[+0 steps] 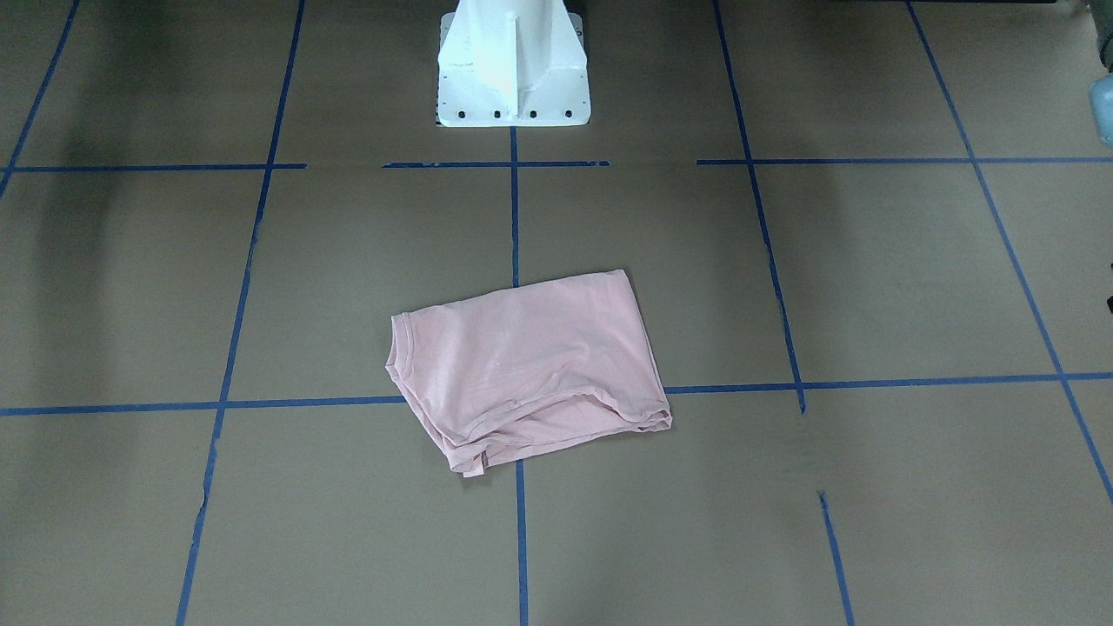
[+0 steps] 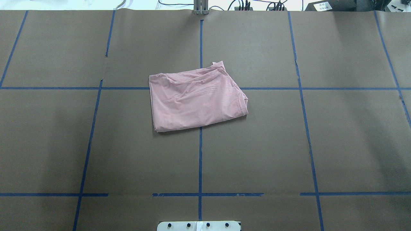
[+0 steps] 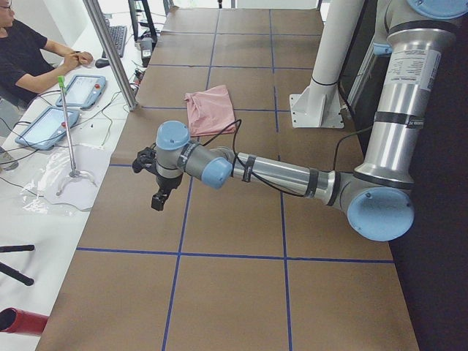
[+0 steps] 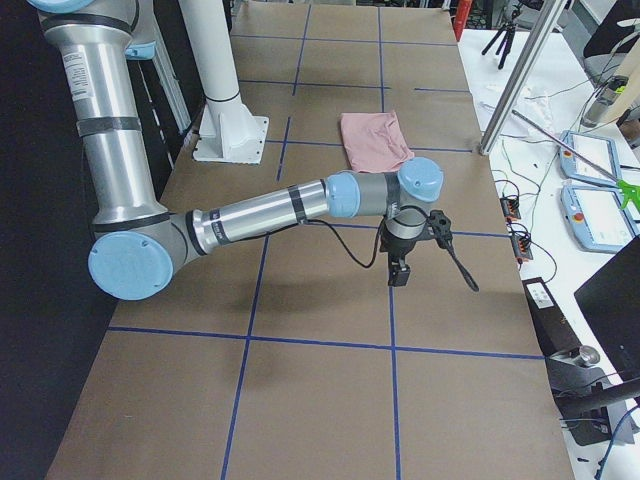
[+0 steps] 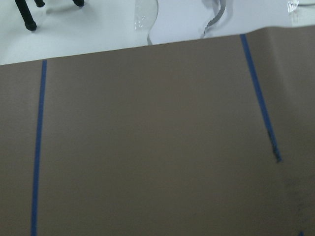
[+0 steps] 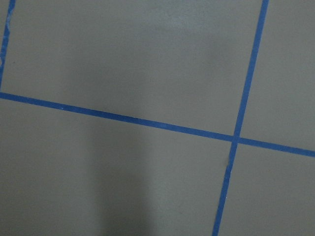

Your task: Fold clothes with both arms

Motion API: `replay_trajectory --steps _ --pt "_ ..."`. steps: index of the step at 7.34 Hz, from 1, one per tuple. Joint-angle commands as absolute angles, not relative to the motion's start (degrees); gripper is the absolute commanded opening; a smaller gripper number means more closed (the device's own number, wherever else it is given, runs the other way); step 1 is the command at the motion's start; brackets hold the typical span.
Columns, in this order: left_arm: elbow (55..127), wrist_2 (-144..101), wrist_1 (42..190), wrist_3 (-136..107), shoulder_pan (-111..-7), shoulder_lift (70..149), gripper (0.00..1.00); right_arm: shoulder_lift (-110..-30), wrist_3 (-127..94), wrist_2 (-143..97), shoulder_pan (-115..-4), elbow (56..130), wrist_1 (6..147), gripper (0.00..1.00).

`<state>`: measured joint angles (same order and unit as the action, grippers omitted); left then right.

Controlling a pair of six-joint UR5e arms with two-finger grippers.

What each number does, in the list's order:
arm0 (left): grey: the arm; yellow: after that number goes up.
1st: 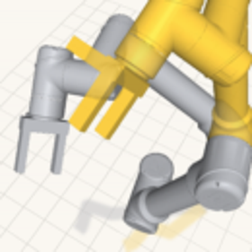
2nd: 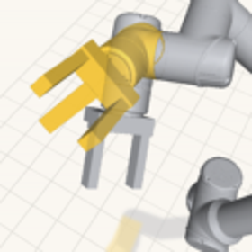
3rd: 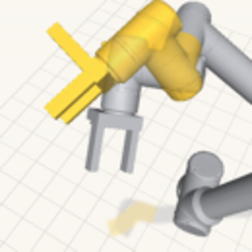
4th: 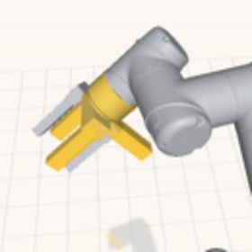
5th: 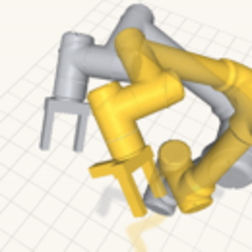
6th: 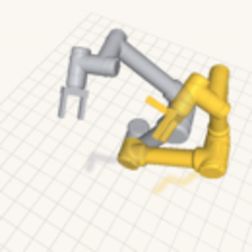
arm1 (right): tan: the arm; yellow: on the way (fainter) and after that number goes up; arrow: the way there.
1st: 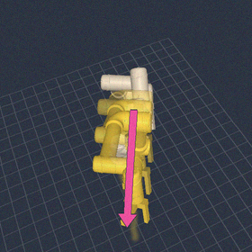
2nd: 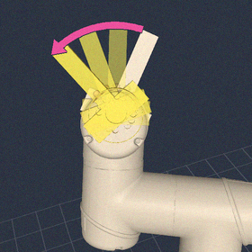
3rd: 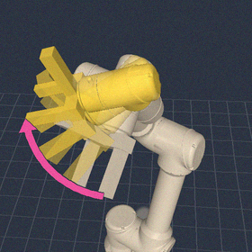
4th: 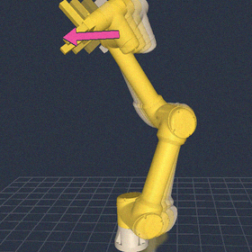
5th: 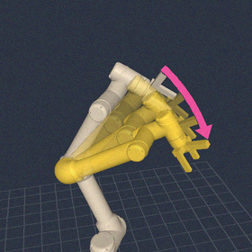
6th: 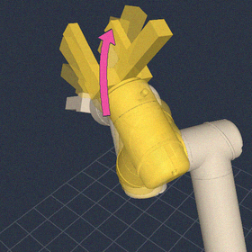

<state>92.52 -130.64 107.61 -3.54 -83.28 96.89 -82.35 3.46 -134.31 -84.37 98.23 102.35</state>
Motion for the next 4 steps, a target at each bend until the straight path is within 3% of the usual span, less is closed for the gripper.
replay_trajectory --steps 1,4 --pt "91.6 -129.3 110.5 -2.3 -85.3 94.5 1.0 -85.2 3.9 -134.6 -85.2 97.2 99.8 1.0" --pt "89.6 -128.4 110.1 -2.2 -85.6 89.5 1.0 -88.8 3.9 -134.6 -85.2 96.3 99.3 1.0"
